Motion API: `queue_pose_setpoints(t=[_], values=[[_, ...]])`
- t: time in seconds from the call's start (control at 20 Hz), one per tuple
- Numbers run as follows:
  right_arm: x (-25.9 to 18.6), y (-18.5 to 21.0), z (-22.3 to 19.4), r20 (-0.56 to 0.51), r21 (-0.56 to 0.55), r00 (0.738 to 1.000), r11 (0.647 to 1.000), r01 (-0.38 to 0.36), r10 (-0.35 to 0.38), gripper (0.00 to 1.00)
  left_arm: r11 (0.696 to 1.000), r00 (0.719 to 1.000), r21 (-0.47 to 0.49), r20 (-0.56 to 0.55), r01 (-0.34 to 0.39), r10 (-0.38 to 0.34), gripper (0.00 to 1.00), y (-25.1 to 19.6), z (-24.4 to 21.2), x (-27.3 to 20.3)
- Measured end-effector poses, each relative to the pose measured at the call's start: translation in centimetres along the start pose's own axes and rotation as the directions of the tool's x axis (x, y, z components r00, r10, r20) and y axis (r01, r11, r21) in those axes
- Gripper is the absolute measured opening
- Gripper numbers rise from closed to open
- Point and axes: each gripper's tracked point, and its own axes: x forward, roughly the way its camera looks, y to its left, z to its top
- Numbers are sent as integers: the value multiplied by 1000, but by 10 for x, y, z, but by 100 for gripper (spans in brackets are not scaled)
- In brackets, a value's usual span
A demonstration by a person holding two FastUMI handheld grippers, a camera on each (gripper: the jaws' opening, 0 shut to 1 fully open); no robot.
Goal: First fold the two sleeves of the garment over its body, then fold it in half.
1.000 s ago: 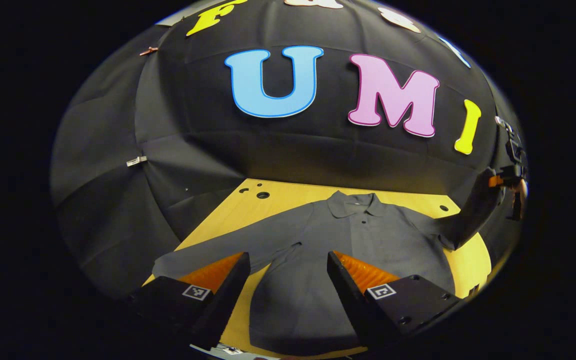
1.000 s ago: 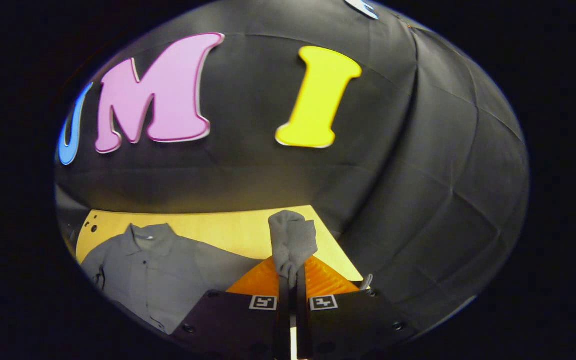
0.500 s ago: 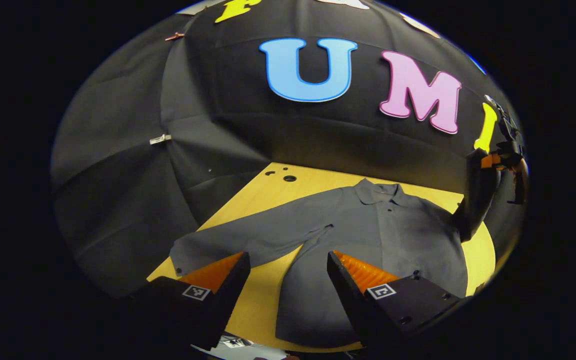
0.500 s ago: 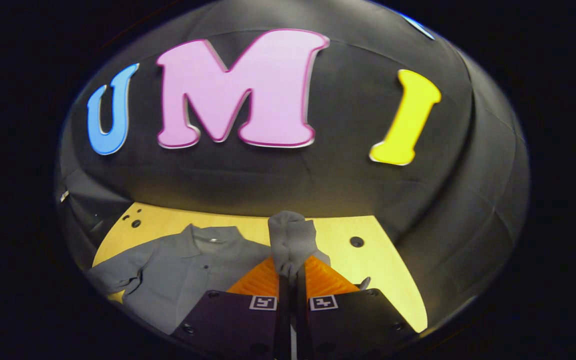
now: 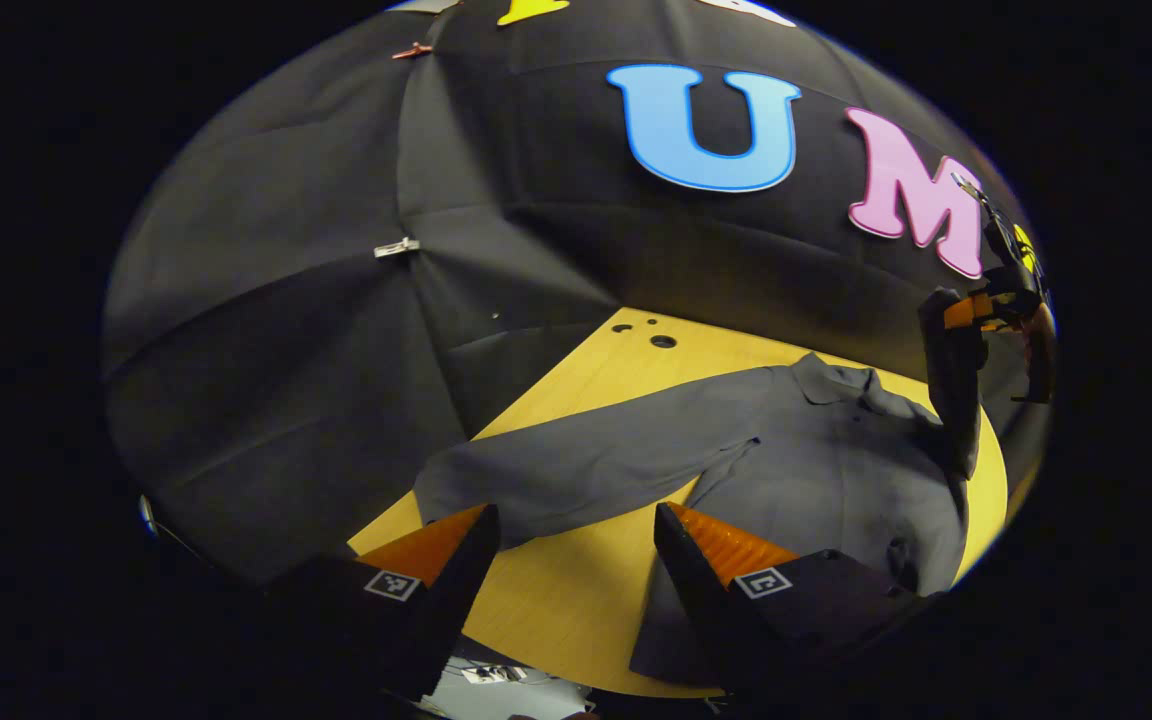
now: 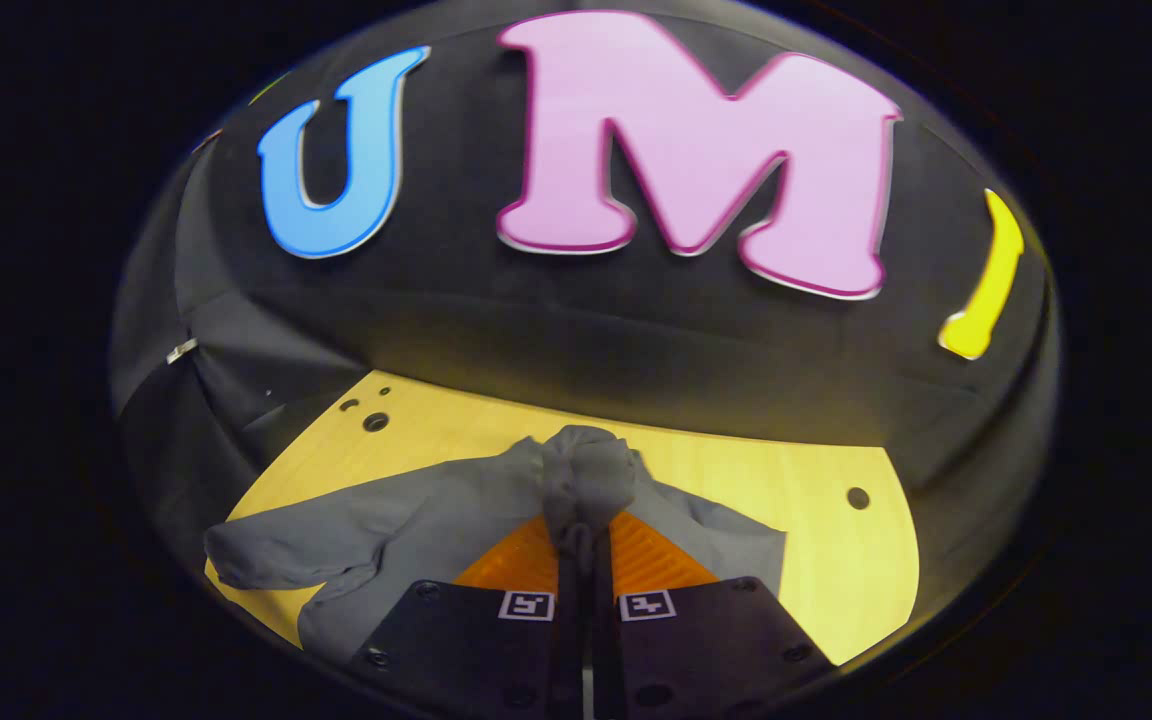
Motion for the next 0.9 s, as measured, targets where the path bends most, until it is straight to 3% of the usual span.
queue_pose_setpoints(t=[0.25,0.3,0.35,0.6,0.8,0.85,0.9], values=[[35,90,-18,-65,-68,988,987,-145,140,9,994,997,-86,-38,-65,62,99,15,-12,-1],[41,105,-23,-80,-87,984,982,-168,161,1,994,997,-87,-44,-68,64,99,16,-13,-2],[48,120,-26,-92,-104,980,977,-188,179,9,994,997,-82,-47,-70,66,98,17,-14,-2],[69,174,-60,-173,-166,955,949,-268,240,9,994,995,-61,-53,-87,84,99,25,-16,-1],[72,194,-71,-183,-200,949,936,-290,255,18,993,994,-78,-56,-94,89,98,31,-18,3],[71,199,-73,-186,-196,945,933,-303,268,27,993,995,-79,-56,-92,88,98,31,-17,5],[69,204,-74,-185,-189,942,930,-314,280,23,993,995,-78,-58,-91,87,98,32,-18,5]])
